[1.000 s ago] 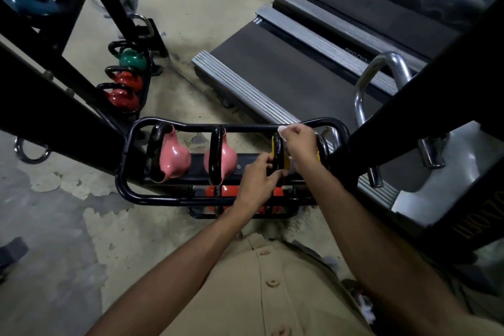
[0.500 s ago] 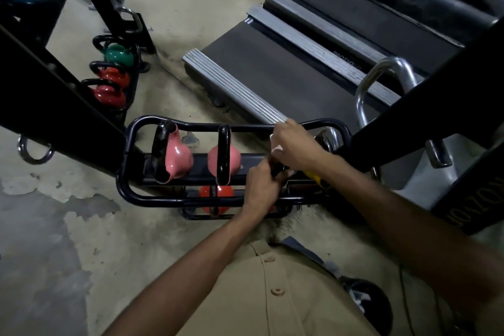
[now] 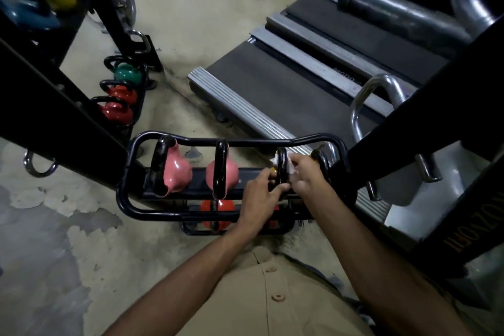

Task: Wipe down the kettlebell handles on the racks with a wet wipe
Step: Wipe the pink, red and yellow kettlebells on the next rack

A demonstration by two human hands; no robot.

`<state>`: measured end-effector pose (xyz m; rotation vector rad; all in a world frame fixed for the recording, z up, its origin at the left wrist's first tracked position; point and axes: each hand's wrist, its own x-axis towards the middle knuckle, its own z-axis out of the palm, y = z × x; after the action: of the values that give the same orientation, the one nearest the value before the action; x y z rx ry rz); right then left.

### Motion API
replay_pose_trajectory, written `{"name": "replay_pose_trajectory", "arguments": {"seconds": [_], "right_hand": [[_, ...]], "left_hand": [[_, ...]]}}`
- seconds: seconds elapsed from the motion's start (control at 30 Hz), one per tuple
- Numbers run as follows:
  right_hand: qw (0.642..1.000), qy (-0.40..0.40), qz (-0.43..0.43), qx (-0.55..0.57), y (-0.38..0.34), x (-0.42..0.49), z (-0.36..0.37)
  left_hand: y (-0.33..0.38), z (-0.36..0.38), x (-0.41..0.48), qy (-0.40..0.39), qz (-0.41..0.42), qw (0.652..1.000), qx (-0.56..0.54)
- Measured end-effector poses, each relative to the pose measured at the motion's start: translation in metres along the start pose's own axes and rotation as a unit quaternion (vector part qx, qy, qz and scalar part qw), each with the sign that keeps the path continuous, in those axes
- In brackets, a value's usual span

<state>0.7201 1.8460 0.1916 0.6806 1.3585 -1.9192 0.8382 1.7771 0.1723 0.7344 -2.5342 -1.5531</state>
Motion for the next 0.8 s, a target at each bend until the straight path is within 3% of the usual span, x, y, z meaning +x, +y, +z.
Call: {"name": "replay_pose_trajectory", "arguments": {"seconds": [0.1,0.23,0.3,0.37,0.43,0.47,0.5,0.53,0.57,0.6,0.7,0.8], "right_hand": [[0.976,0.085,-0.136,-0.148,0.005,0.003,-0.001],[0.874,0.038,-0.263,-0.406,-0.015,0.012,0.009],[0.773,-0.001,-0.27,-0.575,-0.033,0.019,0.019],[0.645,-0.036,-0.285,-0.708,-0.044,0.018,0.029],[0.523,-0.073,-0.322,-0.786,-0.043,0.013,0.034],[0.473,-0.084,-0.349,-0.805,-0.039,0.008,0.032],[0.445,-0.093,-0.375,-0.808,-0.034,0.005,0.027],[0.44,-0.098,-0.407,-0.795,-0.028,0.002,0.018],[0.458,-0.102,-0.437,-0.767,-0.021,0.002,0.005],[0.504,-0.102,-0.462,-0.723,-0.015,-0.002,-0.008],[0.704,-0.058,-0.473,-0.526,0.007,-0.017,-0.038],[0.873,0.028,-0.329,-0.359,0.024,-0.025,-0.037]], "left_hand": [[0.002,0.001,0.0,-0.002,-0.001,1.0,-0.004],[0.003,-0.001,0.0,-0.008,-0.002,1.0,-0.012],[0.003,0.001,0.0,-0.001,-0.008,1.0,-0.019],[0.001,0.004,-0.001,0.012,-0.015,0.999,-0.026],[-0.002,0.008,-0.002,0.024,-0.023,0.999,-0.029],[-0.001,0.009,-0.004,0.031,-0.028,0.999,-0.025],[-0.002,0.011,-0.005,0.036,-0.03,0.999,-0.025],[-0.002,0.012,-0.006,0.041,-0.03,0.998,-0.026],[-0.002,0.014,-0.008,0.046,-0.027,0.998,-0.032],[-0.001,0.015,-0.009,0.051,-0.026,0.998,-0.031],[0.0,0.017,-0.008,0.071,-0.025,0.997,-0.024],[-0.003,0.018,-0.005,0.067,-0.032,0.997,-0.022]]}}
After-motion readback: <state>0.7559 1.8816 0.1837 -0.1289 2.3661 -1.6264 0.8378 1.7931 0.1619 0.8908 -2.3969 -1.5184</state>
